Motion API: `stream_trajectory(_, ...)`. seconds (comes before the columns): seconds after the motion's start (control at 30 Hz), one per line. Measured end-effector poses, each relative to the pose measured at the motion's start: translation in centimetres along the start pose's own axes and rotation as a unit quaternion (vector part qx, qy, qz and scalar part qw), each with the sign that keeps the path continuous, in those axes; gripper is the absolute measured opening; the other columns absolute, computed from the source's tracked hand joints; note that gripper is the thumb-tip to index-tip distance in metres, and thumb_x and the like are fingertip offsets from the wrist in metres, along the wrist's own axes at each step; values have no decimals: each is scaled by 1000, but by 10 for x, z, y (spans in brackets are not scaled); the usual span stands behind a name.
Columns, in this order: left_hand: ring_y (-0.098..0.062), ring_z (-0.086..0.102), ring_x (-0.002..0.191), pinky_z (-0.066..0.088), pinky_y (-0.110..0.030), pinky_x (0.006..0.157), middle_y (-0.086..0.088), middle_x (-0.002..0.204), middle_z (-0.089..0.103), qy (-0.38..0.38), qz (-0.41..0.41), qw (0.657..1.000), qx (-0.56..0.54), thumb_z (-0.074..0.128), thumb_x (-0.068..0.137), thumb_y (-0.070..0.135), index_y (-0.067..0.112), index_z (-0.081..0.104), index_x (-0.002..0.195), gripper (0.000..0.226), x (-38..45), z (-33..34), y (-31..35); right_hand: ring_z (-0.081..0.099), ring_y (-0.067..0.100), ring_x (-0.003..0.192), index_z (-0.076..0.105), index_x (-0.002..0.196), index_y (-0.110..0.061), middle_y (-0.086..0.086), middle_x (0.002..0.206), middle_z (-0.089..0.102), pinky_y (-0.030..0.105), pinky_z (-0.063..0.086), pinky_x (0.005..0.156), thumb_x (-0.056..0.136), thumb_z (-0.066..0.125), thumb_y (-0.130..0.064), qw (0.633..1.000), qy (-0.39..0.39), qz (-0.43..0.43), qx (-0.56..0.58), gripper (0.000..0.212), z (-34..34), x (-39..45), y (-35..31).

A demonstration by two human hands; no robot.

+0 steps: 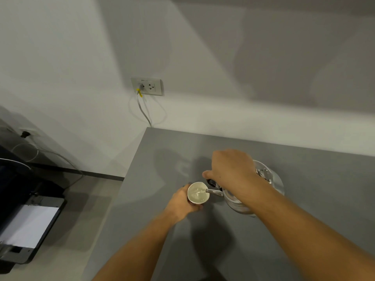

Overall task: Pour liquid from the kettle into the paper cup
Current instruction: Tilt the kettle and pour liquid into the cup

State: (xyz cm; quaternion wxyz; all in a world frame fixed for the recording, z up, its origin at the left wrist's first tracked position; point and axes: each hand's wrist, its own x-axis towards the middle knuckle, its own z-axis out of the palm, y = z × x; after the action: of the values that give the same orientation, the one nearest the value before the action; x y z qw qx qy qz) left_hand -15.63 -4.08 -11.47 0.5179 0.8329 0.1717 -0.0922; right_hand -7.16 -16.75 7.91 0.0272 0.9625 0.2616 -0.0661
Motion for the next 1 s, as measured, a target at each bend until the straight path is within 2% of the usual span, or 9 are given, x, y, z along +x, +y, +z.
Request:
stream_trajectory(0.17,-19,70,113,55,-45,103,2,121,75,2,3,1000,-2,91,68,22,26,62,133,72,0,0,0,38,15,46,42,54,-19,-2,54,44,27,21,43,81,73,-41,1000,7,-5,-3,47,-1,-1,0)
stream_trajectory(0.3,-23,70,114,54,-48,104,-2,121,75,-1,1,1000,-8,91,68,19,25,62,133,71,1,1,-2,50,24,59,42,54,-20,-2,55,43,28,21,44,81,73,-43,1000,9,-12,1,48,-1,-2,0)
stream_trajectory(0.4,-23,69,115,53,-48,104,-2,121,74,-1,3,1000,-8,91,68,18,25,62,133,71,2,1,-2,52,25,63,41,54,-20,-2,56,42,28,21,44,82,73,-44,1000,10,-14,2,49,0,-2,-1)
stream_trajectory(0.63,-21,69,115,54,-46,104,1,121,75,2,4,1000,-3,91,67,24,28,62,132,72,1,1,-2,50,24,60,42,54,-20,-2,56,42,28,21,43,81,73,-44,1000,11,-6,8,47,-1,-3,1)
stream_trajectory(0.8,-20,71,113,55,-46,103,2,120,75,6,0,1000,-9,91,63,28,29,63,131,73,2,2,-5,36,15,46,43,53,-19,-2,54,44,27,21,43,78,72,-43,1000,8,11,19,46,1,-4,4)
stream_trajectory(1.0,-18,71,111,56,-45,102,4,118,75,6,4,1000,-6,92,62,30,31,63,129,73,3,2,-7,39,13,46,47,51,-18,-2,52,47,26,23,43,77,73,-48,999,4,26,33,47,2,-4,10)
